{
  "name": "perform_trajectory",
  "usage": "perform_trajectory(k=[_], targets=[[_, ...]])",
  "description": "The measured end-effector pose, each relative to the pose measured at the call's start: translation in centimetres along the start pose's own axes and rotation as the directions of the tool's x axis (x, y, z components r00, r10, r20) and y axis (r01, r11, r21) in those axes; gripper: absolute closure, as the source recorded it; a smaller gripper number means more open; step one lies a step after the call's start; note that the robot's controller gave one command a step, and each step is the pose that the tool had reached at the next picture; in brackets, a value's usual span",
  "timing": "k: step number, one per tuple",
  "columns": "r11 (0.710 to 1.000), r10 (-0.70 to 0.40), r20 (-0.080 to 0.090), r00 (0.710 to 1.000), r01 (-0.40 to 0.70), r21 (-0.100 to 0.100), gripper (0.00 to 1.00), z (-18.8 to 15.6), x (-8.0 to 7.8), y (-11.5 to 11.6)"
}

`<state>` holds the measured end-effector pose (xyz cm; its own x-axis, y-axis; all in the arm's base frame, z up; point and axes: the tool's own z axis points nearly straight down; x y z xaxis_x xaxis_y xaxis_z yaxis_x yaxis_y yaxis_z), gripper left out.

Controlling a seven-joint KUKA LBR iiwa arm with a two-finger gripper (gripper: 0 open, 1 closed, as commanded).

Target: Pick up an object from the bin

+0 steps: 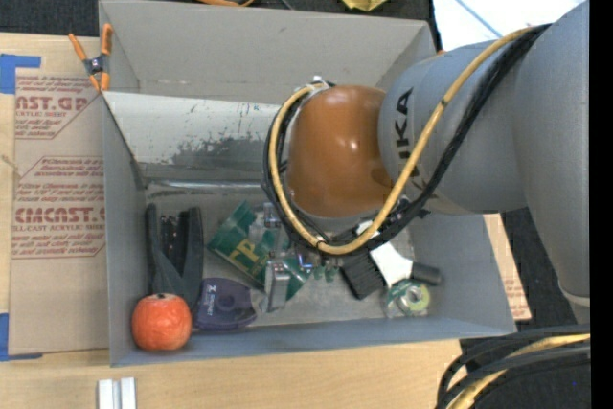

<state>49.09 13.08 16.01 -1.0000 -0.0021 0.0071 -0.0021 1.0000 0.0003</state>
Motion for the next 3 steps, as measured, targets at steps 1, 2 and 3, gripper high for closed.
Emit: perform_trajectory(k=[1, 2, 3], targets=[[1.0, 0.002, 0.007, 1.0, -0.002, -0.001, 0.0, -0.3, -0.2, -0.1], [0.968, 0.249, 0.001, 0.968, -0.249, -0.002, 0.0, 9.1, -2.3, -0.4], [0.96, -0.279, 0.025, 0.96, 0.279, 0.02, 0.0, 8.7, -0.4, 5.8]])
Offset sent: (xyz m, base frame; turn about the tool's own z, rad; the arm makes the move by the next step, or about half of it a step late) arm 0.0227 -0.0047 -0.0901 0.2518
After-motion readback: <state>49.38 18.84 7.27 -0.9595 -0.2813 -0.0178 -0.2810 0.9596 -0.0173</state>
